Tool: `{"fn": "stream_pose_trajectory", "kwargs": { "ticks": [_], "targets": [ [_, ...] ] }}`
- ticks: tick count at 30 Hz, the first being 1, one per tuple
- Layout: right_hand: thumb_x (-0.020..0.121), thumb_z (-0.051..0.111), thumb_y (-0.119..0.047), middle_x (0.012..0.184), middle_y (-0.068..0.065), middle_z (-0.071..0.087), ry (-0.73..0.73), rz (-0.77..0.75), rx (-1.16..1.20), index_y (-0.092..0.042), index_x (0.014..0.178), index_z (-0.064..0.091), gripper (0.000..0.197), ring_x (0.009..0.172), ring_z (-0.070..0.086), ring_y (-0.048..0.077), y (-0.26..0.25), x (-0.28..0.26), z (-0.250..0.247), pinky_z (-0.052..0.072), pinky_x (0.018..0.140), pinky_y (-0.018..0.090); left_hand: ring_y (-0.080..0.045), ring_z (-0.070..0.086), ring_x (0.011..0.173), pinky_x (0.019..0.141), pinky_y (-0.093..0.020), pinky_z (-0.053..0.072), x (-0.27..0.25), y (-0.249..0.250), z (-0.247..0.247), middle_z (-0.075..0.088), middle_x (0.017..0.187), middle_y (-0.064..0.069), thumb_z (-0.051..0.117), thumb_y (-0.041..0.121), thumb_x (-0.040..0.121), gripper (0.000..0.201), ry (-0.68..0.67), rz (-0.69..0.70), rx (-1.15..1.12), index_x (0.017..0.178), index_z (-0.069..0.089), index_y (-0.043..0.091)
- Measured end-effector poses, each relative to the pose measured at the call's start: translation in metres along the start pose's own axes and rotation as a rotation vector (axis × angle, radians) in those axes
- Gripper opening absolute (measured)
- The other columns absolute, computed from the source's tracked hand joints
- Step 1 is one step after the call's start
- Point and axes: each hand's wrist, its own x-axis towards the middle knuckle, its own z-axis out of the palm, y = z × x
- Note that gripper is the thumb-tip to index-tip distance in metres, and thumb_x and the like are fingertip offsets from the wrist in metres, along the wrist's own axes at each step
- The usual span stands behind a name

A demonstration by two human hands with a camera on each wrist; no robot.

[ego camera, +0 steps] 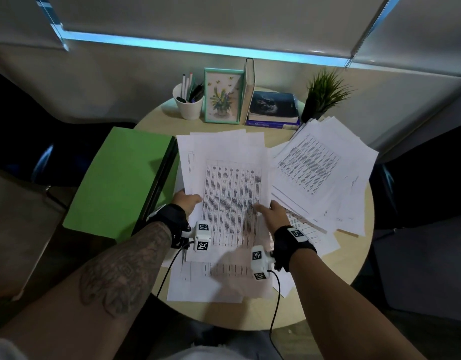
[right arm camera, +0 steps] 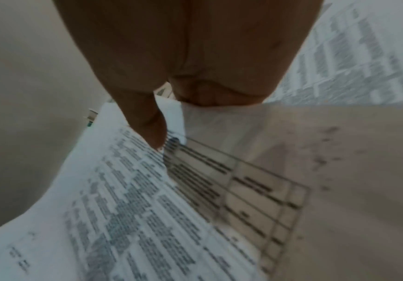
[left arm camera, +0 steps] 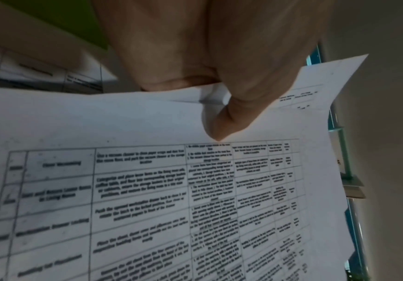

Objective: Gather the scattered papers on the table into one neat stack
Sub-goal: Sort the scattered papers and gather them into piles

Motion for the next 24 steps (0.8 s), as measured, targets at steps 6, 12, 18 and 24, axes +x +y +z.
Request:
{"fn": "stream_pose_trajectory", "kwargs": {
  "ticks": [6, 12, 18, 24],
  "targets": [
    [0.089, 0.056, -0.009, 0.100, 0.012, 0.069, 0.037, 0.046, -0.034, -0.018, 0.109, 0.062, 0.023, 0.091, 0.067, 0.033, 0.015, -0.001, -0.015, 0.056, 0.079, 0.040, -0.031, 0.058, 0.114, 0.096, -0.035, 0.046, -0.012, 0.005, 0.011, 0.060, 0.124, -0.012, 0.063, 0.008, 0.090, 0.035, -0.035, 0.098, 0.240, 0.124, 0.057, 0.003],
    [0.087, 0.047, -0.005, 0.091, 0.021, 0.063, 0.359, 0.066, 0.068, -0.014, 0.091, 0.060, 0.016, 0.088, 0.061, 0.036, 0.017, 0.028, -0.071, 0.049, 0.075, 0.047, -0.031, 0.030, 0.141, 0.115, -0.041, 0.030, -0.015, -0.012, 0.011, 0.025, 0.156, -0.009, 0.058, 0.053, 0.087, 0.073, -0.121, 0.280, 1.248, 0.148, 0.034, 0.020],
    [0.098, 0.046, -0.014, 0.125, 0.025, 0.055, 0.523, 0.154, -0.019, 0.002, 0.129, 0.049, 0.035, 0.112, 0.054, 0.041, 0.006, 0.066, -0.152, 0.043, 0.090, 0.042, -0.032, 0.009, 0.147, 0.119, -0.046, 0.018, -0.015, -0.031, 0.017, 0.007, 0.161, -0.007, 0.066, 0.040, 0.083, 0.079, -0.107, 0.295, 1.373, 0.149, 0.027, 0.023],
    [0.091, 0.052, -0.017, 0.137, 0.022, 0.049, 0.584, 0.188, 0.006, -0.004, 0.141, 0.036, 0.054, 0.120, 0.052, 0.040, -0.006, 0.090, -0.200, 0.041, 0.089, 0.038, -0.031, 0.006, 0.148, 0.119, -0.048, 0.018, -0.010, -0.038, 0.017, 0.006, 0.162, -0.006, 0.064, 0.038, 0.083, 0.074, -0.082, 0.301, 1.333, 0.147, 0.029, 0.024]
  ]
}}
